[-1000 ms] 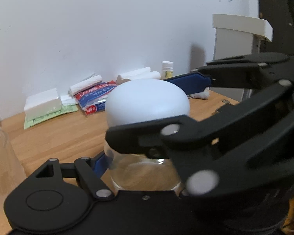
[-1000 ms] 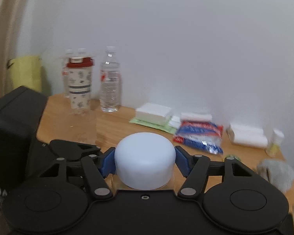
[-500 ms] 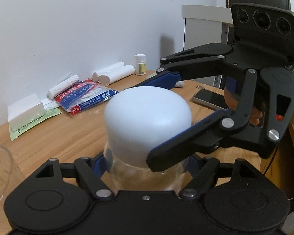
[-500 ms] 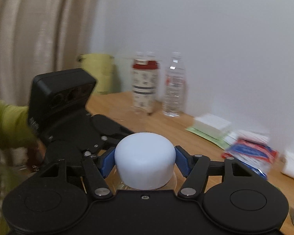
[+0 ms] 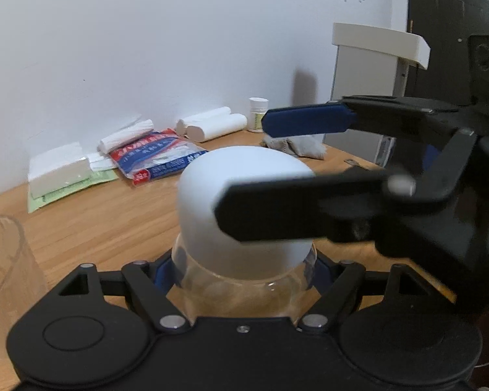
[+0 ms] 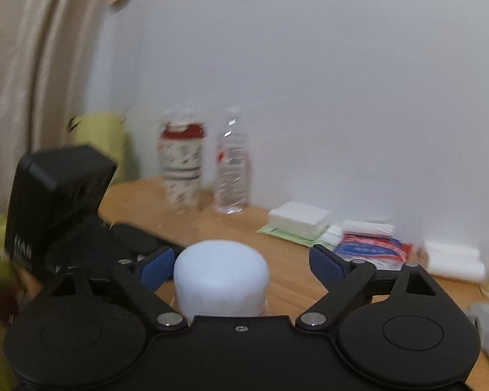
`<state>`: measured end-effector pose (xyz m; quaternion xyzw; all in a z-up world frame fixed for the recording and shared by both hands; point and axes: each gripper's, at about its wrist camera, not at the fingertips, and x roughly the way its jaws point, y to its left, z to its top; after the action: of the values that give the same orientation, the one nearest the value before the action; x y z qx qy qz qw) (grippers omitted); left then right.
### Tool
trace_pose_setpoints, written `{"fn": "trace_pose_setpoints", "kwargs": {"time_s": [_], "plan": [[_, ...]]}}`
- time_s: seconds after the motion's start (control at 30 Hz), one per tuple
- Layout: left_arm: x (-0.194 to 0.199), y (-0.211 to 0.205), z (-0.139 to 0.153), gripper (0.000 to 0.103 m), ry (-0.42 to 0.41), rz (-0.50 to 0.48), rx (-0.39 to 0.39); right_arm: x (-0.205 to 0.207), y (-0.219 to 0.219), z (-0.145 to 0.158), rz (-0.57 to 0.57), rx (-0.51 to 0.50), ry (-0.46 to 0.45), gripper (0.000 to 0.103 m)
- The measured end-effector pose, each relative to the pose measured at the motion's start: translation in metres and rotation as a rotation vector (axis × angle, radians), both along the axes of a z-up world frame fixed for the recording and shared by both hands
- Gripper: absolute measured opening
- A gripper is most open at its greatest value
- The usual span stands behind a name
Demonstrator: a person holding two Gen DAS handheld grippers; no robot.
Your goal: Unscrew bottle cap and pour
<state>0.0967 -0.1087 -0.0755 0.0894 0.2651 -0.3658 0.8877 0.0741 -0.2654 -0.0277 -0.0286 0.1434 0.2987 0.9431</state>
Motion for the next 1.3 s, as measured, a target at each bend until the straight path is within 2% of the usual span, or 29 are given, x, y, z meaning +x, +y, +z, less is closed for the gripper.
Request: {"fn": "trace_pose_setpoints", "kwargs": {"time_s": [0.1, 0.2, 0.23, 0.27, 0.4, 0.53, 0.63, 0.73, 0.83, 0.9, 1.1, 1.3], "plan": [[-0.006, -0.002, 0.001, 0.079, -0.036, 0.012, 0.013, -0.004, 0.003, 0.003, -0.031, 0.026, -0.009, 0.093], [-0.009, -0.001, 0.003, 0.079, -0.039, 0.020, 0.006, -0.012, 0.015, 0.005, -0.059, -0.035, -0.044, 0.088], [-0.010, -0.001, 0.003, 0.079, -0.038, 0.022, 0.004, -0.013, 0.019, 0.005, -0.073, -0.048, -0.042, 0.078], [-0.010, 0.000, 0.003, 0.079, -0.038, 0.024, 0.003, -0.013, 0.024, 0.005, -0.094, -0.063, -0.025, 0.073], [-0.010, -0.003, 0.002, 0.079, -0.045, 0.029, 0.010, -0.009, 0.036, 0.004, -0.140, -0.084, 0.037, 0.069], [-0.010, -0.003, 0.001, 0.079, -0.051, 0.015, 0.021, -0.010, 0.039, 0.003, -0.143, -0.106, 0.039, 0.069], [-0.008, 0.000, 0.002, 0.079, -0.041, -0.012, 0.023, -0.007, 0.033, 0.003, -0.086, -0.114, 0.036, 0.069], [-0.004, 0.003, 0.003, 0.079, -0.025, -0.042, 0.014, 0.000, 0.017, 0.000, 0.050, -0.114, 0.008, 0.069], [-0.002, 0.005, 0.004, 0.079, -0.015, -0.066, 0.016, 0.017, -0.001, -0.002, 0.153, -0.059, 0.051, 0.069], [0.000, 0.006, 0.005, 0.079, -0.006, -0.085, 0.016, 0.023, -0.006, -0.001, 0.219, -0.079, 0.046, 0.069], [0.003, 0.007, 0.006, 0.079, 0.004, -0.152, 0.035, 0.037, -0.020, -0.002, 0.357, -0.087, 0.055, 0.069], [0.004, 0.009, 0.004, 0.079, 0.011, -0.157, 0.030, 0.049, -0.032, -0.001, 0.487, -0.082, 0.059, 0.069]]}}
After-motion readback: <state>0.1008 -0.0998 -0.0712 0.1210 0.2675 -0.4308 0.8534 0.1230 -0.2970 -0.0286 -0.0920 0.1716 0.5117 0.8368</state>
